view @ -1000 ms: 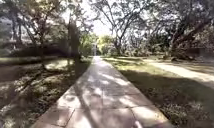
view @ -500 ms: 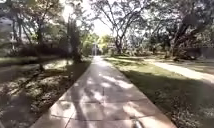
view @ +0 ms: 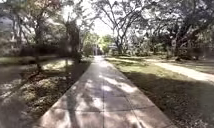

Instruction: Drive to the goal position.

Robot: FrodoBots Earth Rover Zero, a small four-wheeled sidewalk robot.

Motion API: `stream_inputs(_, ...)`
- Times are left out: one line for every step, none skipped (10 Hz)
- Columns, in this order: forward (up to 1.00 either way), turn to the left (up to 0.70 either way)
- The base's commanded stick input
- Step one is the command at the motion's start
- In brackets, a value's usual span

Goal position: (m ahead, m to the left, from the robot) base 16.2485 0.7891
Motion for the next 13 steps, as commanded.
stream_inputs(0.5, 0.0)
stream_inputs(0.5, 0.0)
stream_inputs(0.5, 0.0)
stream_inputs(0.5, 0.0)
stream_inputs(0.5, 0.0)
stream_inputs(0.5, 0.0)
stream_inputs(0.5, 0.0)
stream_inputs(0.5, 0.0)
stream_inputs(0.5, 0.0)
stream_inputs(0.5, 0.0)
stream_inputs(0.5, 0.0)
stream_inputs(0.5, 0.0)
stream_inputs(0.5, 0.0)
